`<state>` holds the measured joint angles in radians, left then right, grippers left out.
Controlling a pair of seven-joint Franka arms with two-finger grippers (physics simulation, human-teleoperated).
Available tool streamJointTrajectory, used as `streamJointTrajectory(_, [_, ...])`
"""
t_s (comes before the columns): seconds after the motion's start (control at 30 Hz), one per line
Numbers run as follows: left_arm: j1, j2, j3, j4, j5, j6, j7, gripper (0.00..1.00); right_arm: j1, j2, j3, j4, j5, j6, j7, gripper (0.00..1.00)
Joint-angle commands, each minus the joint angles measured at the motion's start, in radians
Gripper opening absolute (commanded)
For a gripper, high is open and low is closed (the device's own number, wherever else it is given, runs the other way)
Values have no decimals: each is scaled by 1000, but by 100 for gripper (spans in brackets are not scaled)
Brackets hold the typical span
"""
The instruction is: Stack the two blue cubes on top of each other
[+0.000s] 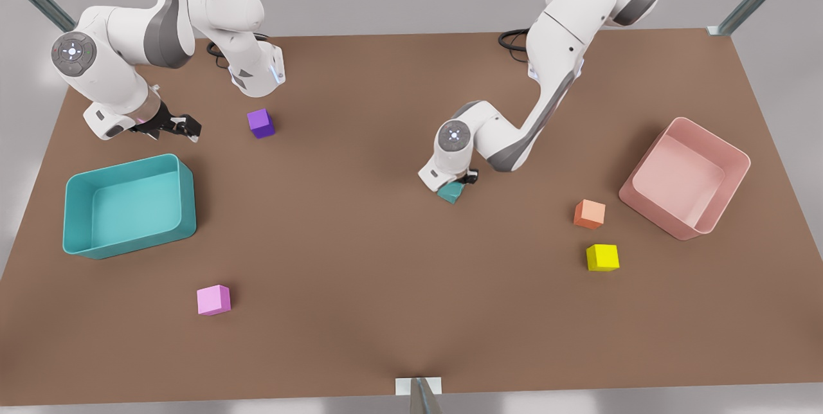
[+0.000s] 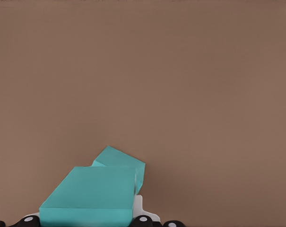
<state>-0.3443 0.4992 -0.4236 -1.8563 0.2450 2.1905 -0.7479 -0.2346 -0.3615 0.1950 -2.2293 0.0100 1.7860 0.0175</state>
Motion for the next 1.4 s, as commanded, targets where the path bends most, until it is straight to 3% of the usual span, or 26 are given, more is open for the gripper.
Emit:
streamJointTrajectory(0.0, [1,-1,0,-4,10,25,-91,69,0,-1,0,0,1,1,7,100])
streamJointTrajectory(0.4, [15,-4,-1,-15,17,34,-91,70,0,-1,0,0,1,0,7,100])
streamJointTrajectory(0.47, [8,-5,-1,-21,17,29,-90,100,0,-1,0,0,1,0,7,100])
streamJointTrajectory(1.1, [15,-39,-3,-6,28,-24,-113,100,0,-1,0,0,1,0,7,100])
streamJointTrajectory(1.23, [16,-87,-4,129,22,-210,-103,100,0,-1,0,0,1,0,7,100])
streamJointTrajectory(1.3, [37,-91,-4,362,13,-495,40,100,0,-1,0,0,1,0,9,100])
streamJointTrajectory(1.37, [129,-91,-4,523,-23,-633,159,100,0,-1,0,0,1,0,7,100])
